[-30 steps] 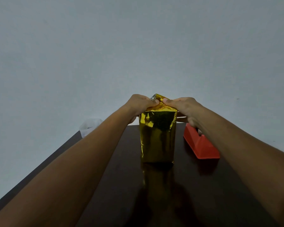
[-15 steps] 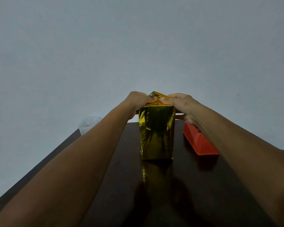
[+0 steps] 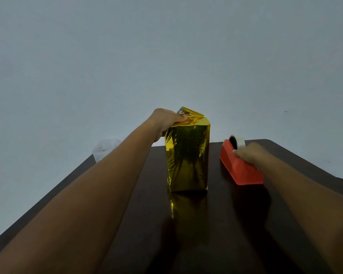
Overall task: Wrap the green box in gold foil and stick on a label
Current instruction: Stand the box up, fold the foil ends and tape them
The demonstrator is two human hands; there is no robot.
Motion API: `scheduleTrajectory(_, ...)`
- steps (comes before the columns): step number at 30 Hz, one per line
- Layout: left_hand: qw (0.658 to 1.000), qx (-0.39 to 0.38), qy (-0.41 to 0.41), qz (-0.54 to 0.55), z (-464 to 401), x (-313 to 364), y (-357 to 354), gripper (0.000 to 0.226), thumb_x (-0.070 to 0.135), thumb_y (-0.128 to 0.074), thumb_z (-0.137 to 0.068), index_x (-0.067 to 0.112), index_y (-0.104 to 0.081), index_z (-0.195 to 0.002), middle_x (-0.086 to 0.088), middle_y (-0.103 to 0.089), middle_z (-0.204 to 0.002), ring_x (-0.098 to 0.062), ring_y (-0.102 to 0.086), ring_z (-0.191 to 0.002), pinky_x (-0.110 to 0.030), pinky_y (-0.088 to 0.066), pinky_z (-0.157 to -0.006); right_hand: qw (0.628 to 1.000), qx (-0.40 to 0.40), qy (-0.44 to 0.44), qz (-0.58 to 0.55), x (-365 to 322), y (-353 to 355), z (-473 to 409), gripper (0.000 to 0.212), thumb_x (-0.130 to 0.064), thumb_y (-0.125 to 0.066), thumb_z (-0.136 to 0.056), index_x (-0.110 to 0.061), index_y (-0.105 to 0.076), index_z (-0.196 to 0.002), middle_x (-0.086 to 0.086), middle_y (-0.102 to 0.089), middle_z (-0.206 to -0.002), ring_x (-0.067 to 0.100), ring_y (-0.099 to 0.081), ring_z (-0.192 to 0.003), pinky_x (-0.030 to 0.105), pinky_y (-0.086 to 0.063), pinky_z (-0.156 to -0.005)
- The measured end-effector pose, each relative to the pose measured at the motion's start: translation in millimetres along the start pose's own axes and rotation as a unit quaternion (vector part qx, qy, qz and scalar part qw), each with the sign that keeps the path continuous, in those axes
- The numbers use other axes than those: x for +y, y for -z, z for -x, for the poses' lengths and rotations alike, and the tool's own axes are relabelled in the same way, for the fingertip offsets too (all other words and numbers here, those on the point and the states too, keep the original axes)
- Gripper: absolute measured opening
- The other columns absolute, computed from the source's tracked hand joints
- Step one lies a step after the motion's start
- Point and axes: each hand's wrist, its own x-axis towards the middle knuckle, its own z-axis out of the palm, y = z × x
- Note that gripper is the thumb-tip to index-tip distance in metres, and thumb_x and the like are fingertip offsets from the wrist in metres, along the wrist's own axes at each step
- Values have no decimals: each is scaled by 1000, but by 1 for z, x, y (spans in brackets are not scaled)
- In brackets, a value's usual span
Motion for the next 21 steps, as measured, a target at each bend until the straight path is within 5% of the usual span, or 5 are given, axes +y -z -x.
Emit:
scheduleTrajectory(4, 1000, 5, -4, -5, 0, 0, 0, 42, 39, -82, -82, 6, -70, -105, -18, -72, -108, -32, -71, -101, -47, -53, -97, 999, -28, -3, -40, 1, 5, 4, 52, -39, -74, -87, -1, -61, -120, 18, -65, -120, 35, -65, -99, 40, -54, -79)
scheduleTrajectory(10, 1000, -5, -13, -4, 2, 1, 0, 36, 37, -80, -84, 7, -69, -102, -19, -72, -109, -27, -70, -86, -44, -56, -93, 988, -95, -61, -103, -3, 17, 13, 45, -34, -74, -88, 0, -60, -114, 15, -67, -112, 35, -66, -101, 45, -53, -75)
scheduleTrajectory(16, 1000, 2, -15, 1, 2, 0, -1, 38, 37, -80, -85, 8, -69, -106, -18, -72, -109, -27, -71, -89, -41, -57, -90, 961, -149, -142, -187, -6, 28, 19, 33, -22, -66, -85, -7, -64, -114, 18, -63, -119, 43, -59, -112, 71, -41, -95)
scheduleTrajectory(21, 1000, 10, -14, 10, 1, -1, -2, 41, 36, -81, -84, 7, -69, -110, -16, -72, -106, -24, -70, -84, -35, -57, -79, 932, -137, -151, -301, 8, 21, 0, 24, -33, -62, -91, -16, -69, -107, 5, -70, -115, 34, -63, -111, 66, -38, -100)
